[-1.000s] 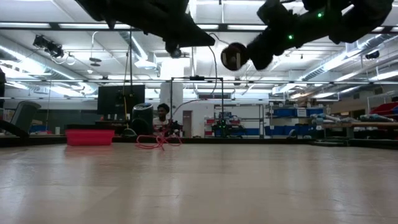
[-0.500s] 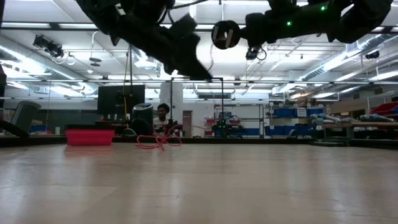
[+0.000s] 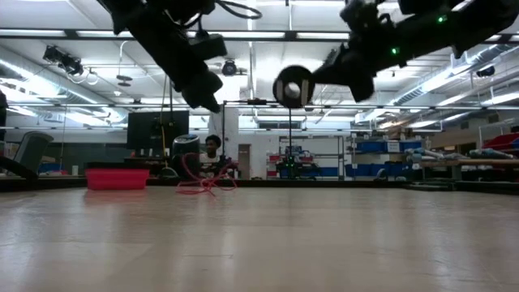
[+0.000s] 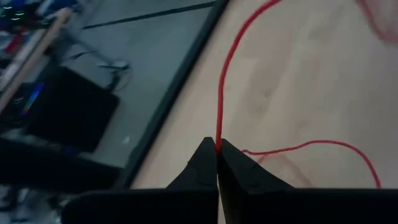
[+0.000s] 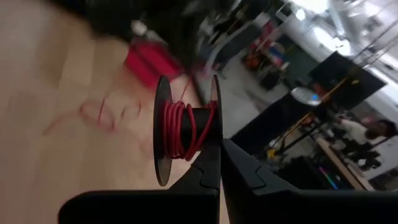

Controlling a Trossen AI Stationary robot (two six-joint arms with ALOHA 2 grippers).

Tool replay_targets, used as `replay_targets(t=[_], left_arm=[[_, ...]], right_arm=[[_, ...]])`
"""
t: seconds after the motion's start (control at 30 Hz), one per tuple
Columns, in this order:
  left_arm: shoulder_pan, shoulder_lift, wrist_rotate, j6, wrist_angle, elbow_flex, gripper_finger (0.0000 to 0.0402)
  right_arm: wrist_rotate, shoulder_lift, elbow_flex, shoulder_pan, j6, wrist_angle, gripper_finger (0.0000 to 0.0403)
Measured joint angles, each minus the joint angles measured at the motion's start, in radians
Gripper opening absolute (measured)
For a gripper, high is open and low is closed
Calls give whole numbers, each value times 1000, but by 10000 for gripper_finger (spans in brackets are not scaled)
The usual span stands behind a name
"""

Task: Coil cords
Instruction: Uncoil the wire to the spool

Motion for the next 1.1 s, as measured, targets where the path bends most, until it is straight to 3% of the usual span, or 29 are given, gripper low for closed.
replay_targets(t=[0.13, 0.23, 0.33, 0.47, 0.53, 0.63, 0.87, 0.97, 1.1], left_arm=[[-2, -70, -30, 0, -22, 0, 1], [-10, -124, 11, -1, -8, 1, 1], [-15, -160, 162, 0, 22, 0, 1], [-15, -176, 463, 10, 81, 0, 1], [-16, -173, 591, 53, 85, 2, 1], [-17, -149, 700, 79, 98, 1, 1], [-16, -38, 703, 75, 100, 1, 1], [-17, 19, 608, 25, 103, 1, 6], [-16, 78, 543, 5, 91, 0, 53]], right_arm=[[16, 0, 0, -14, 3, -118, 0], [70, 0, 0, -46, 22, -176, 0], [156, 0, 0, -90, 86, -179, 0], [249, 0, 0, -151, 149, -129, 0], [258, 0, 0, -174, 160, -79, 0], [238, 1, 0, -195, 139, 8, 0], [86, 0, 0, -207, 111, 242, 0], [82, 0, 0, -204, 117, 245, 0], [61, 0, 0, -189, 173, 218, 0]])
